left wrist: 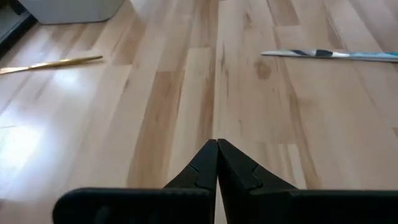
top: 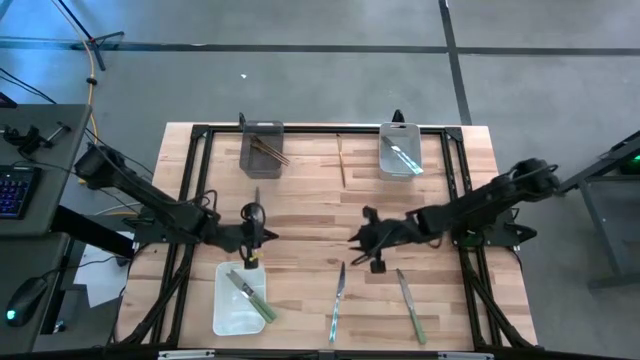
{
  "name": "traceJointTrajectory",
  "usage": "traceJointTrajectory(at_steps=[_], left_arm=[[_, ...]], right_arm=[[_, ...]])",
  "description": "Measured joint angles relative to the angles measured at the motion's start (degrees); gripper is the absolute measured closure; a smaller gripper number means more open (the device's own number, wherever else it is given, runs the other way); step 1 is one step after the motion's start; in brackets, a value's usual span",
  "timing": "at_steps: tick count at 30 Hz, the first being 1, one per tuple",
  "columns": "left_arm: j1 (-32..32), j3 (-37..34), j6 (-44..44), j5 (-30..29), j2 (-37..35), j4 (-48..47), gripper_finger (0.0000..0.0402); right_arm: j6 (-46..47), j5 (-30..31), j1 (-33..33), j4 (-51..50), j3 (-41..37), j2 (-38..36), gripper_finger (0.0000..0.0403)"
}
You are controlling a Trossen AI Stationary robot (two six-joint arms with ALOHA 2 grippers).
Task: Sort silverware by color (type)
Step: Put the blue table knife into the gray bin
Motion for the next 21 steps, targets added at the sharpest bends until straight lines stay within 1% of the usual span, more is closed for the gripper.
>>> traceJointTrajectory(at_steps=[3,7,9,12,17,21], left_arm=[[-0.07,0.05,-5.84,0.15,0.46,-2.63,0.0401],[1.28,1.49,-20.47,-0.32,0.42,-8.69,0.0394],[1.41,2.76,-25.56,0.95,0.42,-12.49,0.0383],[1.54,5.13,-31.81,3.51,0.42,-20.61,0.0359],[1.68,7.78,-47.02,4.07,0.42,-35.79,0.0317],[2.75,7.82,-56.04,4.19,0.47,-39.99,0.03]], right_arm=[[-1.04,0.08,0.92,-3.78,4.14,3.03,0.0302],[-1.3,1.1,0.94,-8.65,8.66,5.42,0.0282],[-2.31,1.31,0.65,-10.53,10.16,5.71,0.0276],[-3.88,1.43,0.15,-11.63,11.05,5.81,0.0272],[-6.47,1.44,-1.14,-13.7,11.06,5.83,0.0272],[-9.27,1.46,-2.51,-14.62,11.06,5.83,0.0272]])
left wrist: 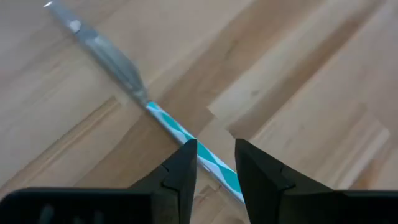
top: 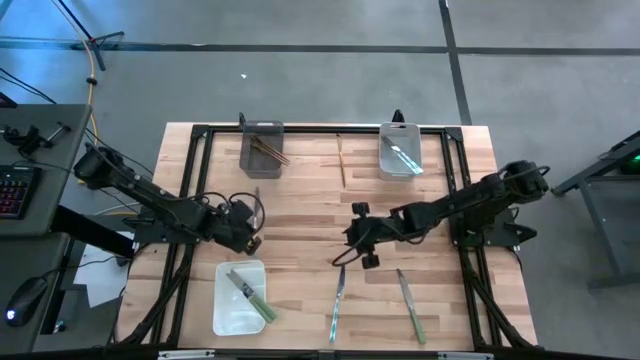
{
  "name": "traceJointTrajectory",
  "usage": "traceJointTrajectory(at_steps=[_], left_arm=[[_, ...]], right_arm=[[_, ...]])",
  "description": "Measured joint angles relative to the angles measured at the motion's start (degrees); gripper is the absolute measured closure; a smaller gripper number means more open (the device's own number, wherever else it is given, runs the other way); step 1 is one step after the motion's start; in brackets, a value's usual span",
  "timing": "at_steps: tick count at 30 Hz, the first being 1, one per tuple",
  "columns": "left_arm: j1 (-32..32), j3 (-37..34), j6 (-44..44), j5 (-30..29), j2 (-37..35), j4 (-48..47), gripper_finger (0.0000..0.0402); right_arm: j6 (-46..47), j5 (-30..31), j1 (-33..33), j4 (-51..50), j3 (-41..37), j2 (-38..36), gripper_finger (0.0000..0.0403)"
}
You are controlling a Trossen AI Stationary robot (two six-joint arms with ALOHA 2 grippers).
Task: Sort silverware by color (type)
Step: Put the blue table knife into the gray bin
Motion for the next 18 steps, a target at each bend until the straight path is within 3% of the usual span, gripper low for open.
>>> traceJointTrajectory(at_steps=[10,18], left_arm=[[5.98,0.04,-2.61,2.48,6.97,0.51,0.0298],[12.54,0.05,3.42,4.13,13.81,3.12,0.0298]], right_arm=[[-4.89,0.01,-1.49,-0.03,0.0,0.0,0.0272],[-3.16,0.01,-1.49,-0.29,0.0,0.0,0.0272]])
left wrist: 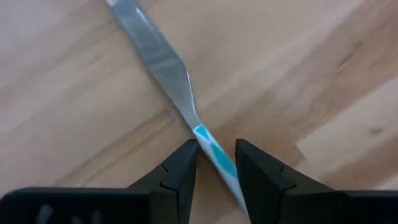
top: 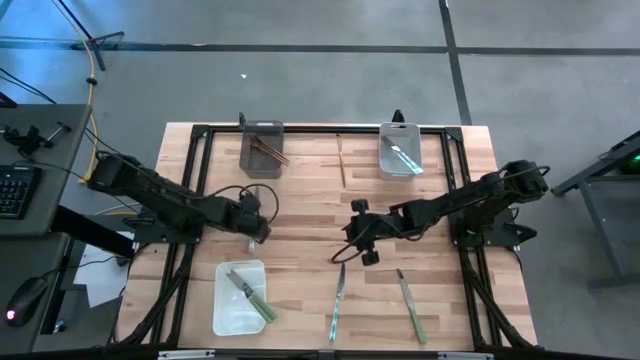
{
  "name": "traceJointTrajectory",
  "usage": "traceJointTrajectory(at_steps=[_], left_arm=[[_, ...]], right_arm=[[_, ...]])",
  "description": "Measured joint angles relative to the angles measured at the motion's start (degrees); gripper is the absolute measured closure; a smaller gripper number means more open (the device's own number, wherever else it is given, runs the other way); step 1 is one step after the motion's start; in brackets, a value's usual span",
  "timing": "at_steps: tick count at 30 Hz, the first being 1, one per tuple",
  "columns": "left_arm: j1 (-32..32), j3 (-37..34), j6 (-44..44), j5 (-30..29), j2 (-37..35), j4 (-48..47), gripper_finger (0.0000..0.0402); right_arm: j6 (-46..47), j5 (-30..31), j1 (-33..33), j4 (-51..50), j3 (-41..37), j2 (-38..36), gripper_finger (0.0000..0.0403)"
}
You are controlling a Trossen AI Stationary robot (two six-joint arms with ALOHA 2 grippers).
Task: Sort silverware by color (type)
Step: Put the blue table knife into the gray bin
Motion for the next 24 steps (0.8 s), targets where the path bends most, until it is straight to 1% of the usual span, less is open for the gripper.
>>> traceJointTrajectory(at_steps=[3,5,11,14,18,21,24], left_arm=[[1.91,0.32,3.47,1.22,1.15,0.5,0.0304],[2.49,0.27,5.81,1.79,1.34,0.72,0.0316],[2.8,0.21,10.44,3.02,1.42,0.93,0.0386],[2.29,0.17,11.56,3.12,1.44,1.01,0.0389],[-0.08,-0.05,12.43,0.98,0.36,2.38,0.0394],[-2.37,-0.33,12.42,-0.44,-1.49,5.79,0.0396],[-4.5,-1.41,12.06,-2.78,-4.28,10.1,0.0397]], right_arm=[[1.05,0.0,0.0,-0.05,0.0,0.0,0.0272],[1.37,-0.01,0.0,-0.23,0.0,0.0,0.0272],[1.48,0.0,0.0,-0.43,0.0,0.0,0.0272],[1.66,-0.01,0.03,-0.66,0.0,0.0,0.0272],[2.51,0.0,0.04,-2.15,0.0,0.0,0.0272],[1.95,0.13,0.04,-5.43,0.0,0.0,0.0272],[1.76,1.75,-0.24,-7.24,0.0,0.0,0.0272]])
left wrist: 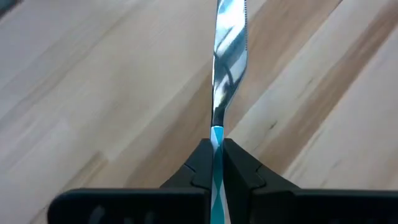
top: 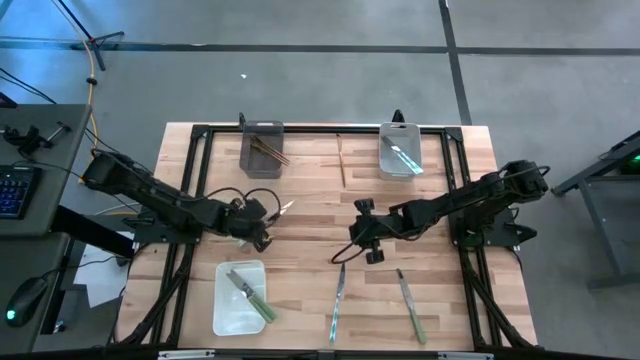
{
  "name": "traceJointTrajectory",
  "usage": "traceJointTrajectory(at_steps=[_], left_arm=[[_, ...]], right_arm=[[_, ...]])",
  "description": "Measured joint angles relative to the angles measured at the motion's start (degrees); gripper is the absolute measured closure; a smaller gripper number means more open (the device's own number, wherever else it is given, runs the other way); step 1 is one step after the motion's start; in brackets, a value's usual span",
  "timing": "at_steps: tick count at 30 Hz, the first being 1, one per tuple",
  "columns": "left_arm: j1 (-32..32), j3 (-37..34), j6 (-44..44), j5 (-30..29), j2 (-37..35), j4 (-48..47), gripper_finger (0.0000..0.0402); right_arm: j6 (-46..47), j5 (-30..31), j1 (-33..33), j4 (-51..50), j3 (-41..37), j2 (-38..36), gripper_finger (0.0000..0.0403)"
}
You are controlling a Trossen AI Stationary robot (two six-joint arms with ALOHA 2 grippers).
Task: Sort silverware by color (type)
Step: Put the blue table knife into the gray bin
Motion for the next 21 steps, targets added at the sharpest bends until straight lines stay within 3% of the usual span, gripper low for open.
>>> traceJointTrajectory(at_steps=[3,11,16,21], left_arm=[[-1.64,-3.14,-0.2,-1.93,-2.32,9.88,0.0398],[-3.31,-15.08,3.29,-8.56,-4.18,54.74,0.0398],[-2.35,-16.82,7.81,-11.94,-2.73,75.53,0.0398],[1.02,-15.16,11.58,-9.76,-2.45,82.58,0.0398]], right_arm=[[-0.29,0.3,-0.15,3.51,-1.01,0.0,0.0272],[-5.05,0.74,0.31,38.78,-13.28,0.0,0.0272],[-21.43,8.9,3.96,46.14,-14.04,0.0,0.0272],[-39.54,18.56,7.34,46.3,-8.94,0.06,0.0268]])
